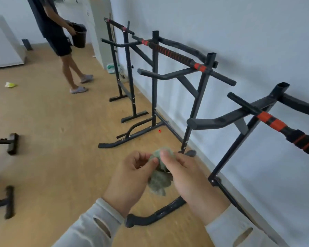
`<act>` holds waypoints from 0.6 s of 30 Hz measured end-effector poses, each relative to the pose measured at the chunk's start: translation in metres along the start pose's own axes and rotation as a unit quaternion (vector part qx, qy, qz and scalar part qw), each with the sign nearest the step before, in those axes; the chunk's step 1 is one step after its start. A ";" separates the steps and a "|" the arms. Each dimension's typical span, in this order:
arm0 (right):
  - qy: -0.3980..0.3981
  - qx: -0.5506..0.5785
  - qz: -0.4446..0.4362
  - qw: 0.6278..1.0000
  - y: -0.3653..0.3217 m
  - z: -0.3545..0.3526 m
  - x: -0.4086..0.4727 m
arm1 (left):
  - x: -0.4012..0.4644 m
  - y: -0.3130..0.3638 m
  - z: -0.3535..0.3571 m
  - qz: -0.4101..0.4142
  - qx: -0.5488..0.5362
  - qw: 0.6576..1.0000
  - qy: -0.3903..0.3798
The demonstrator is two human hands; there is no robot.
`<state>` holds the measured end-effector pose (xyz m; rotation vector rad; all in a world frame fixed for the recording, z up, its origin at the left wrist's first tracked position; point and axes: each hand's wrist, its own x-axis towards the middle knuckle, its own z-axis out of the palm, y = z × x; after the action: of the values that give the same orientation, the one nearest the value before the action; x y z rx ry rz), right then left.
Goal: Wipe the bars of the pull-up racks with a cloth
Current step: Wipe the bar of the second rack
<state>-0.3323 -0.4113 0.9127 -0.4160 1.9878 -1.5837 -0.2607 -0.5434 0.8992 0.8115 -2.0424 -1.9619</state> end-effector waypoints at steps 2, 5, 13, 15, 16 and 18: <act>0.008 -0.006 -0.017 1.000 -0.003 0.030 0.002 | -0.005 0.001 -0.031 0.016 0.008 0.999 0.028; 0.037 0.063 0.009 0.997 -0.006 0.074 0.005 | -0.011 -0.003 -0.082 0.013 -0.031 0.996 0.081; 0.031 0.150 0.021 0.988 -0.016 0.170 0.016 | -0.023 -0.028 -0.203 -0.109 -0.298 0.944 0.089; 0.003 0.139 -0.013 0.990 -0.021 0.188 0.017 | -0.027 -0.032 -0.224 -0.105 -0.243 0.963 0.050; -0.011 0.112 -0.031 0.993 -0.024 0.196 0.018 | -0.028 -0.035 -0.233 -0.100 -0.198 0.974 0.047; -0.018 0.051 -0.054 0.997 -0.028 0.210 0.021 | -0.026 -0.039 -0.250 -0.101 -0.113 0.984 0.098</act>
<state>-0.2263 -0.5954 0.9043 -0.5142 1.8763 -1.7237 -0.1047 -0.7439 0.8927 1.1456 -1.6484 -2.0729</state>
